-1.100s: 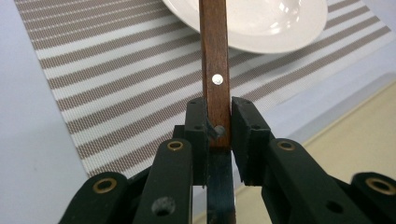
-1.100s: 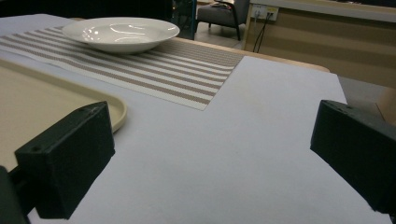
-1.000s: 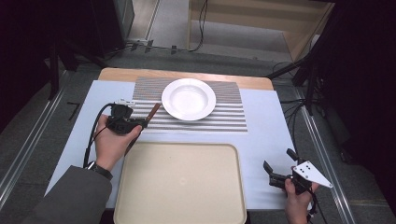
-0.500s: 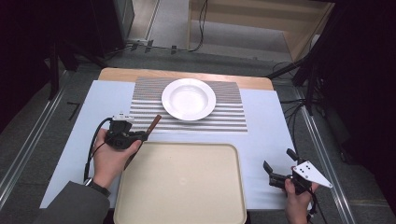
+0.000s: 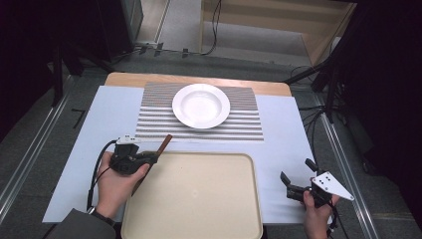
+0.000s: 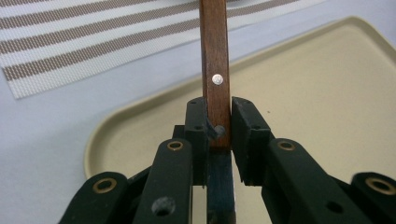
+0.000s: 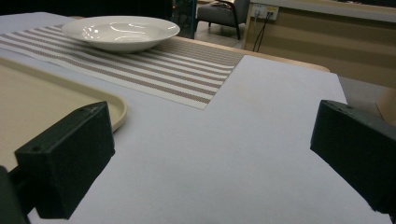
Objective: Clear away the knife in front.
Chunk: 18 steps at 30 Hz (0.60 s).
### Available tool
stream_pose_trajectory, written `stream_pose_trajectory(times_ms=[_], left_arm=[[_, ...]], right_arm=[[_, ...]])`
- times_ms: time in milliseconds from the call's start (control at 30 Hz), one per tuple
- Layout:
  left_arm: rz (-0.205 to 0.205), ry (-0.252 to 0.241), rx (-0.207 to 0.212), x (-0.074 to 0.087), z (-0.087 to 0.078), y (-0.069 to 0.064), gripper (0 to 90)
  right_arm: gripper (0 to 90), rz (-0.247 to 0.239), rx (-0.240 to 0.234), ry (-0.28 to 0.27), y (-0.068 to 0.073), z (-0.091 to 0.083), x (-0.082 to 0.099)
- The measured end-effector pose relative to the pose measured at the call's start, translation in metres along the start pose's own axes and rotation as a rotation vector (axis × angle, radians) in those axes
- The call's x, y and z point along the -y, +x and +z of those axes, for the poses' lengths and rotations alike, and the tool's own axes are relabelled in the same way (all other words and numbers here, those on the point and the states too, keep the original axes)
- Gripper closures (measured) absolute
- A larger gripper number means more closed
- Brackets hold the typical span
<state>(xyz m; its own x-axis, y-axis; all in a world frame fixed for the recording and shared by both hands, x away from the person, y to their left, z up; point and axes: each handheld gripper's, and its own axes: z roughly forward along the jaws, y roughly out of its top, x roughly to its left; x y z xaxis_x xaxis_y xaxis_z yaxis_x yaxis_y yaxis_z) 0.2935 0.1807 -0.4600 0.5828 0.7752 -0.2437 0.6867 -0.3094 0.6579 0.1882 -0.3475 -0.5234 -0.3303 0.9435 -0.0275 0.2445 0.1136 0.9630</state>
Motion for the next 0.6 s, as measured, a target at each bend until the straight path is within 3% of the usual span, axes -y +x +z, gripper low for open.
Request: stream_pose_trajectory(times_ms=[600], left_arm=[[-0.023,-0.002,0.013,0.034,-0.005,-0.005,76.5]], right_arm=[[0.0,-0.003,0.003,0.003,0.001,0.0,0.0]])
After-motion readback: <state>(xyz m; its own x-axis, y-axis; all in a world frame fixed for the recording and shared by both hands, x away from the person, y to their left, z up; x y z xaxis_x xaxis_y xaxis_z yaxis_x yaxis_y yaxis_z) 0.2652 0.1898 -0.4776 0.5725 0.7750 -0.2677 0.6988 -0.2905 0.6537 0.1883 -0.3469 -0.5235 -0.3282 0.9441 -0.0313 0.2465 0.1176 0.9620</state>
